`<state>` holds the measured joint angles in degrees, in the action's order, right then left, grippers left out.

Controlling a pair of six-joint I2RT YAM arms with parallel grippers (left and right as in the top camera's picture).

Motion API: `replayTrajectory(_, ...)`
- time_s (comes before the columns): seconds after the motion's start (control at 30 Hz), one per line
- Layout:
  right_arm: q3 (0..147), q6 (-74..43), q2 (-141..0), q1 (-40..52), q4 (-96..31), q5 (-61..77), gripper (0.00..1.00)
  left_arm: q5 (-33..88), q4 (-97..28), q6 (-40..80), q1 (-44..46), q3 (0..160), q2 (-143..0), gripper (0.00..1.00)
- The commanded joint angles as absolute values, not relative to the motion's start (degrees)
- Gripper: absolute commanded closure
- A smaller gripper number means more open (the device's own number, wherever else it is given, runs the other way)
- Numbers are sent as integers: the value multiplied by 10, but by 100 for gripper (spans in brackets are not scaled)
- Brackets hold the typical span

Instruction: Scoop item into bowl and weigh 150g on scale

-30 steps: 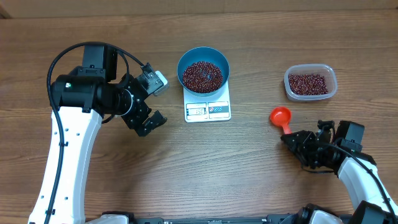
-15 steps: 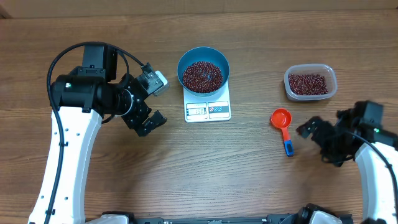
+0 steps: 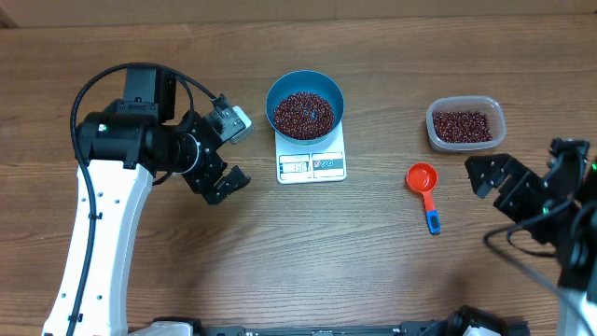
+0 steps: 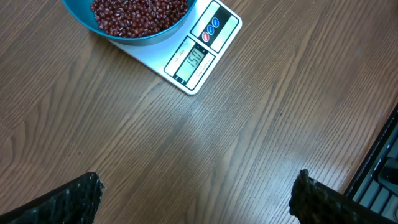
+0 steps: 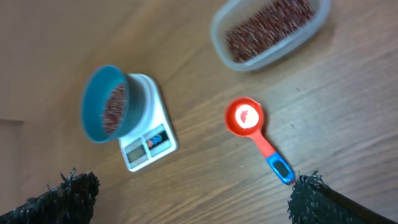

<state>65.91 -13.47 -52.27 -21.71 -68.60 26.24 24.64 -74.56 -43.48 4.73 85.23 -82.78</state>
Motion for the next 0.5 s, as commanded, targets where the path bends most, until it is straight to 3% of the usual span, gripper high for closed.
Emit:
replayTrajectory(0.0,667,-135,-494,-218,-687,280,0,249,-745,-431,45,863,-821,0)
replayTrajectory(0.47,667,-135,-489,-218,-734,289,0,249,-745,-431,45,863,-821,1)
